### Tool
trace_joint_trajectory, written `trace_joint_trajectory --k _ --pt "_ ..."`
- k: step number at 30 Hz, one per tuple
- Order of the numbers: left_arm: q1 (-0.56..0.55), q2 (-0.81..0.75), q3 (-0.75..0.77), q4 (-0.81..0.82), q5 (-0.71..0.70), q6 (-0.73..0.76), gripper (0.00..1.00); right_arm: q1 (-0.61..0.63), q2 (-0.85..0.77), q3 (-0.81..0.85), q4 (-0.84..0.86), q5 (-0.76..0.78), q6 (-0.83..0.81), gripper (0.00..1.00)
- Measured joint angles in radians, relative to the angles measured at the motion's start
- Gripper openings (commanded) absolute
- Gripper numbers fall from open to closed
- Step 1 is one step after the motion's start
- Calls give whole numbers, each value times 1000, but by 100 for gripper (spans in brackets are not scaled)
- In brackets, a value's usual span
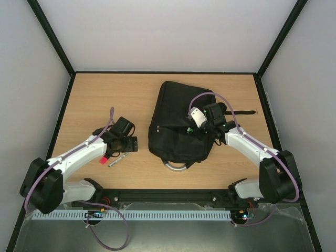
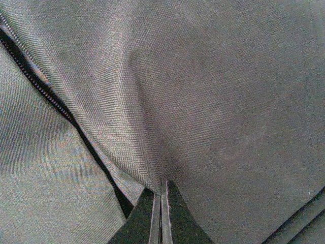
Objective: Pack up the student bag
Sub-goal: Pick up the stationery from the center of the board.
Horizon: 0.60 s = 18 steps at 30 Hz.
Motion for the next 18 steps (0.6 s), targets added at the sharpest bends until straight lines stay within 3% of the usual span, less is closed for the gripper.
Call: trace_joint_trajectory --k 7,12,18 --pt "1 130 0 21 42 62 63 0 0 0 0 -2 -2 1" --pt "7 178 7 22 66 106 53 0 0 0 0 -2 -3 1" --pt "6 251 17 22 78 123 50 0 0 0 0 -2 -4 1"
